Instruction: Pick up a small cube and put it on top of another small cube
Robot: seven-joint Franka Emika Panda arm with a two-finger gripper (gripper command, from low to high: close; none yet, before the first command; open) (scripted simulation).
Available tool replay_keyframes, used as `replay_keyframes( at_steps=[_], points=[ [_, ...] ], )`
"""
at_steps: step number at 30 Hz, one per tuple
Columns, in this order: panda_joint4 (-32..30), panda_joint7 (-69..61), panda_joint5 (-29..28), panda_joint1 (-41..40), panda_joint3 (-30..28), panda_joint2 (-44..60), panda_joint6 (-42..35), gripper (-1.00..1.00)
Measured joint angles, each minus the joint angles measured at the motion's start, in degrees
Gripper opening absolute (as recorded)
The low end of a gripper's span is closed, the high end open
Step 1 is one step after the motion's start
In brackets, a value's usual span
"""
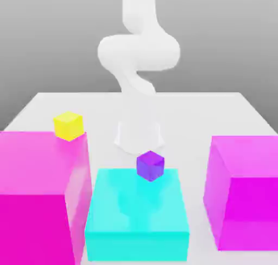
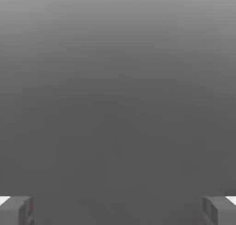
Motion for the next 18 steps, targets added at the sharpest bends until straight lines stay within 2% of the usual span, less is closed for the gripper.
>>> replay_keyframes(
  at_steps=[7, 18],
  points=[
    [-6.4, -15.6, -7.2, 9.0, 6.1, 9.2, 10.5, 0.00],
    [-13.0, -44.4, -9.9, 24.5, 5.4, 20.2, 18.6, 0.00]
  ],
)
